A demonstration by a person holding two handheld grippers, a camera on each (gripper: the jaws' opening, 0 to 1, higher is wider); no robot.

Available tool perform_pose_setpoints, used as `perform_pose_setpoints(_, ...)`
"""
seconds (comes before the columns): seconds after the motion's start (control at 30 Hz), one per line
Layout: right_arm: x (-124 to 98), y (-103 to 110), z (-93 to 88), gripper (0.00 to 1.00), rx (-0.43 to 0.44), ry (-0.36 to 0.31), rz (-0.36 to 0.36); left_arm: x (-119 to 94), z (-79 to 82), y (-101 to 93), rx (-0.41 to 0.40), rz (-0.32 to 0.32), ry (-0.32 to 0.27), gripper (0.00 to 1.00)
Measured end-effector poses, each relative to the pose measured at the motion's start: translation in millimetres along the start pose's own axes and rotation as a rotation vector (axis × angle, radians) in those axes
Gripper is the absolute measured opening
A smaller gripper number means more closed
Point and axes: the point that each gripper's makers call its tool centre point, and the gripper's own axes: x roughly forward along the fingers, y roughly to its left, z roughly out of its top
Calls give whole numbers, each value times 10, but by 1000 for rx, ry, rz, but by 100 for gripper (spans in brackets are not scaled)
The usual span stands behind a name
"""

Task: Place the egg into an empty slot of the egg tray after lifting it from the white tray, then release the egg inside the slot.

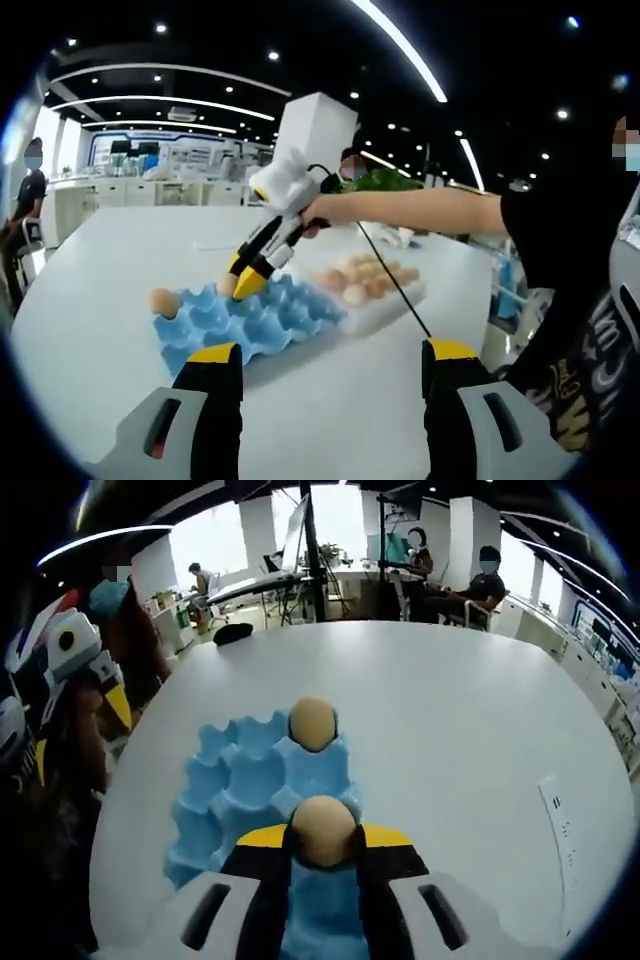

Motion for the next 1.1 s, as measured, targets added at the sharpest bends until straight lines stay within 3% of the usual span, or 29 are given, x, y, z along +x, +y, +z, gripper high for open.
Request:
perform_pose_setpoints(0.57,-107,28,310,27,-9,-62,3,-12,1,-30,0,-3,2,74)
perform_pose_setpoints(1.1,12,172,557,27,-58,-60,12,12,54,-7,6,7,-19,74)
